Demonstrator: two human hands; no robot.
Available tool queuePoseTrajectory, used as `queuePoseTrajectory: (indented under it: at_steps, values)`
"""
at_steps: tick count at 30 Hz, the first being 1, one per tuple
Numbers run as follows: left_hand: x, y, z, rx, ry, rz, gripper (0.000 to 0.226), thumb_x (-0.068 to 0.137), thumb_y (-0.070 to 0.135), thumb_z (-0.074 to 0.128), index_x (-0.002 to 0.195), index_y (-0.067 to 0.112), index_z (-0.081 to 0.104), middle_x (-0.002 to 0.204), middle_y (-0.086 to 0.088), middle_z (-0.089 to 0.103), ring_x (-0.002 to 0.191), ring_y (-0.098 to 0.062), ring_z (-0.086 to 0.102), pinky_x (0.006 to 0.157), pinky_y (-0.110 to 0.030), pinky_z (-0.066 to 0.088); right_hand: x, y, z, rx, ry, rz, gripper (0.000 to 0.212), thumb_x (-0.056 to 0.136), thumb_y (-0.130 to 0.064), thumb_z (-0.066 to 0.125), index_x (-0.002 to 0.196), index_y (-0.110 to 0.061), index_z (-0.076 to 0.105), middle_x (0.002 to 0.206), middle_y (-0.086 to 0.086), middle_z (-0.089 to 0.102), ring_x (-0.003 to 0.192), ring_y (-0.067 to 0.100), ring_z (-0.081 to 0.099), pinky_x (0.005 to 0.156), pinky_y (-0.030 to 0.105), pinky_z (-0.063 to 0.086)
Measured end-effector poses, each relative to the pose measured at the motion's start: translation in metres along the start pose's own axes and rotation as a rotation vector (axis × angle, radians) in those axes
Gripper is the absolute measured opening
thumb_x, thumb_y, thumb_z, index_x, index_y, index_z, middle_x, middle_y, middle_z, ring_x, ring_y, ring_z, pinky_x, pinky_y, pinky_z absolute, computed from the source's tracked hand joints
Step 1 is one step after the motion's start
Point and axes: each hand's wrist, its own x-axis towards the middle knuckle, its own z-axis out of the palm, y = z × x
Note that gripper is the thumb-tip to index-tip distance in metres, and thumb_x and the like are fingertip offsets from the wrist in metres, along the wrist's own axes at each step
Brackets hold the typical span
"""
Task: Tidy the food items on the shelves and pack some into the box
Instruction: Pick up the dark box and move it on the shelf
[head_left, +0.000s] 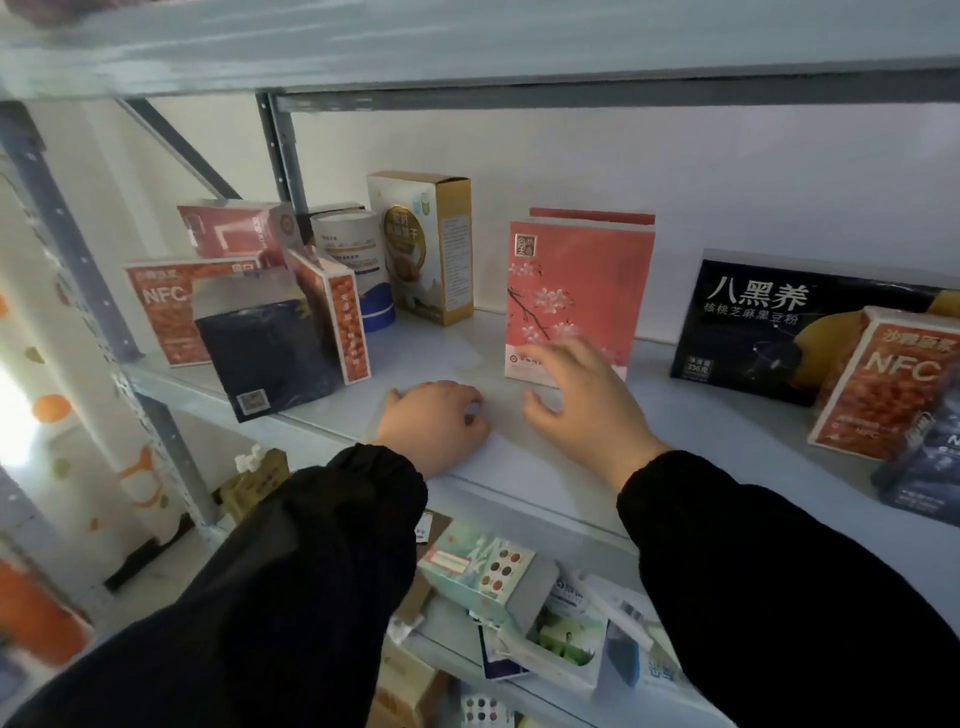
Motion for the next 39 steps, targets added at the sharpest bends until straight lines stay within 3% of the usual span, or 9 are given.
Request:
queuePoseTrajectory:
  at_steps: [5, 10, 13, 16, 19, 22, 26, 31, 39]
  values:
    - [-0.020, -0.051, -0.017, -0.046, 0.038, -0.074, 0.046, 0.100, 0.038, 0.049, 0.144, 0.025, 0.058, 0.147, -0.001, 0.058, 0.131, -0.025, 0.056, 0.110, -0.041, 0.045, 0.017, -0.029, 0.037, -0.031, -0.514, 0.046, 0.081, 0.096, -0.062, 0.060, 0.164, -0.037, 0.023, 0.172, -0.005, 0.012, 0.158, 0.014, 0.015, 0.123, 0.028, 0.018]
    - [-0.056, -0.091, -0.032, -0.243, 0.356, -0.039, 0.026, 0.099, 0.024, 0.057, 0.122, 0.022, 0.069, 0.119, 0.001, 0.068, 0.107, -0.017, 0.063, 0.095, -0.030, 0.050, 0.045, -0.055, 0.067, -0.006, -0.599, -0.027, 0.083, 0.092, -0.071, 0.058, 0.162, -0.039, 0.029, 0.172, -0.005, 0.019, 0.157, 0.013, 0.017, 0.123, 0.028, 0.015]
    - [-0.067, -0.116, -0.044, -0.266, 0.634, -0.014, 0.011, 0.092, 0.012, 0.062, 0.101, 0.016, 0.066, 0.093, 0.005, 0.058, 0.084, -0.016, 0.055, 0.080, -0.038, 0.052, 0.061, -0.069, 0.085, -0.010, -0.617, -0.068, 0.080, 0.094, -0.069, 0.058, 0.161, -0.035, 0.032, 0.169, -0.005, 0.026, 0.154, 0.014, 0.023, 0.122, 0.030, 0.019]
    - [-0.072, -0.135, -0.059, -0.256, 0.856, -0.126, 0.024, 0.088, 0.009, 0.067, 0.111, 0.012, 0.060, 0.102, 0.000, 0.051, 0.096, -0.022, 0.050, 0.088, -0.039, 0.047, 0.073, -0.082, 0.098, -0.008, -0.613, -0.093, 0.075, 0.095, -0.066, 0.059, 0.160, -0.034, 0.036, 0.167, -0.006, 0.032, 0.151, 0.015, 0.029, 0.121, 0.032, 0.023]
    - [-0.071, -0.148, -0.078, -0.395, 0.774, -0.263, 0.070, 0.090, 0.023, 0.070, 0.151, 0.020, 0.035, 0.141, -0.005, 0.039, 0.134, -0.023, 0.039, 0.114, -0.033, 0.034, 0.083, -0.087, 0.113, 0.025, -0.605, -0.098, 0.076, 0.093, -0.067, 0.061, 0.157, -0.033, 0.042, 0.163, -0.005, 0.039, 0.147, 0.015, 0.036, 0.121, 0.032, 0.029]
    - [-0.061, -0.164, -0.094, -0.436, 0.603, -0.298, 0.099, 0.089, 0.034, 0.073, 0.164, 0.026, 0.010, 0.165, -0.003, 0.018, 0.151, -0.024, 0.023, 0.124, -0.037, 0.023, 0.091, -0.089, 0.123, 0.033, -0.600, -0.099, 0.076, 0.091, -0.070, 0.060, 0.155, -0.032, 0.046, 0.159, -0.003, 0.044, 0.145, 0.016, 0.040, 0.121, 0.036, 0.033]
    - [-0.055, -0.173, -0.098, -0.461, 0.481, -0.282, 0.075, 0.092, 0.037, 0.071, 0.156, 0.028, 0.033, 0.162, -0.001, 0.022, 0.133, -0.021, 0.044, 0.099, -0.020, 0.042, 0.096, -0.089, 0.130, 0.045, -0.596, -0.111, 0.066, 0.094, -0.063, 0.061, 0.151, -0.031, 0.051, 0.156, -0.003, 0.047, 0.143, 0.017, 0.043, 0.120, 0.038, 0.036]
    - [-0.054, -0.173, -0.088, -0.511, 0.561, -0.232, 0.061, 0.087, 0.041, 0.075, 0.138, 0.037, 0.042, 0.140, 0.000, 0.034, 0.122, -0.022, 0.049, 0.109, -0.043, 0.047, 0.099, -0.085, 0.135, 0.066, -0.576, -0.121, 0.057, 0.096, -0.056, 0.064, 0.146, -0.028, 0.056, 0.154, -0.004, 0.047, 0.140, 0.015, 0.044, 0.118, 0.031, 0.035]
    - [-0.027, -0.223, -0.097, -0.649, 0.403, -0.183, 0.123, 0.059, 0.070, 0.084, 0.159, 0.048, 0.016, 0.170, 0.005, 0.017, 0.154, -0.024, 0.026, 0.125, -0.055, 0.026, 0.100, -0.083, 0.136, 0.101, -0.573, -0.108, 0.052, 0.096, -0.051, 0.066, 0.143, -0.028, 0.058, 0.153, -0.005, 0.045, 0.139, 0.012, 0.042, 0.108, 0.019, 0.029]
